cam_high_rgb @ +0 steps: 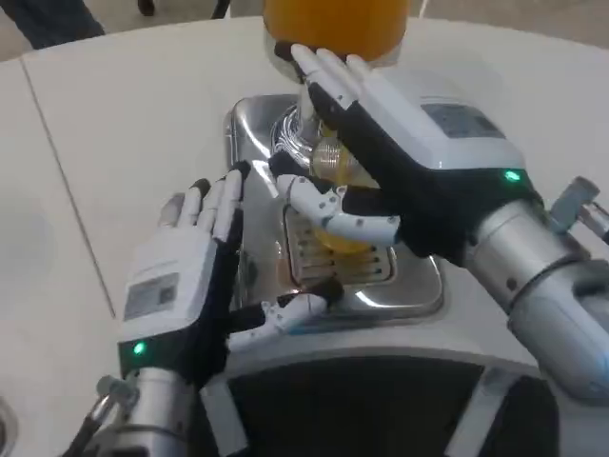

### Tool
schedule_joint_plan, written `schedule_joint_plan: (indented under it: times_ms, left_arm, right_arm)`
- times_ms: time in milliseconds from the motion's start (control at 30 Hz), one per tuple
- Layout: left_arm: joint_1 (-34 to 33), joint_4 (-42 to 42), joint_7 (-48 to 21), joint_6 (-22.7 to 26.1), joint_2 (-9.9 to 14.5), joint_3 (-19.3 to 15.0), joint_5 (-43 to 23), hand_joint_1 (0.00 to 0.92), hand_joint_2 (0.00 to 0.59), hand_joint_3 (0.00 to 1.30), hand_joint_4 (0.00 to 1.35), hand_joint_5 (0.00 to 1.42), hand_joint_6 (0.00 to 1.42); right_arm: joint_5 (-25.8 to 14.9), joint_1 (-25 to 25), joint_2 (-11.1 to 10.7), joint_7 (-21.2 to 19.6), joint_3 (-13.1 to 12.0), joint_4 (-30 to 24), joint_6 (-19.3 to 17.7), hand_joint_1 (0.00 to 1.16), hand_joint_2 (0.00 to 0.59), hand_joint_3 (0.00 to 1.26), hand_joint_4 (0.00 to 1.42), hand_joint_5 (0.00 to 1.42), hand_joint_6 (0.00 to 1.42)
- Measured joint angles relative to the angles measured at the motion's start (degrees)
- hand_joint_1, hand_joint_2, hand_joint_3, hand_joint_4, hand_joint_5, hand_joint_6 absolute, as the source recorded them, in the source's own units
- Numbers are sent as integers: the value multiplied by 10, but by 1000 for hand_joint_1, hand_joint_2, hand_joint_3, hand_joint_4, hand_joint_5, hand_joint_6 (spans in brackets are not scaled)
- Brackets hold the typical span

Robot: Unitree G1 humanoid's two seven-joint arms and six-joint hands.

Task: Grasp the cup under the faucet to collect the drink, then remove the cup.

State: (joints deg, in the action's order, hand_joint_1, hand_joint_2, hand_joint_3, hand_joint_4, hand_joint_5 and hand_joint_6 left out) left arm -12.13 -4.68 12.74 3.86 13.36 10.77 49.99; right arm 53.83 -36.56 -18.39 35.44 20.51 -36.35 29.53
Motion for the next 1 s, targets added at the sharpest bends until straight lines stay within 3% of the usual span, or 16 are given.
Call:
schedule_joint_plan:
  times_ms: [200,367,433,533,600,667,833,933,1000]
  left_arm:
    - [-18,20,5,0,-4,10,-9,173,75,0,0,0,1]
    - [-22,24,10,-2,-5,18,-12,165,73,0,0,0,5]
    - [-23,28,11,-3,-4,19,-18,149,75,0,0,0,8]
    - [-23,33,12,-5,-4,22,-21,145,73,0,0,0,9]
    - [-23,34,12,-6,-3,24,-22,144,72,0,0,0,9]
    - [-24,37,13,-8,-3,28,-24,133,67,0,0,0,10]
    - [-30,54,17,-12,-2,29,-34,125,63,0,0,0,10]
    - [-37,62,22,-17,-1,29,-45,122,63,0,0,0,10]
    - [-41,66,24,-18,0,29,-46,118,63,0,0,0,10]
  right_arm:
    - [7,35,12,-18,-21,-21,-6,293,539,4,0,0,16]
    - [16,109,56,-84,-56,-57,-6,364,539,0,0,0,16]
    - [-2,145,71,-106,-75,-70,-12,386,551,0,0,0,16]
    - [-15,196,87,-149,-89,-81,-34,391,549,0,0,0,16]
    - [-13,221,86,-163,-92,-89,-47,394,548,0,0,0,16]
    - [0,242,71,-171,-92,-93,-75,396,547,0,0,0,16]
    - [32,331,-9,-160,-102,-121,-171,431,550,0,0,0,18]
    - [12,370,-51,-132,-148,-144,-204,434,546,0,0,0,18]
    - [8,385,-55,-130,-171,-156,-211,428,538,0,0,0,27]
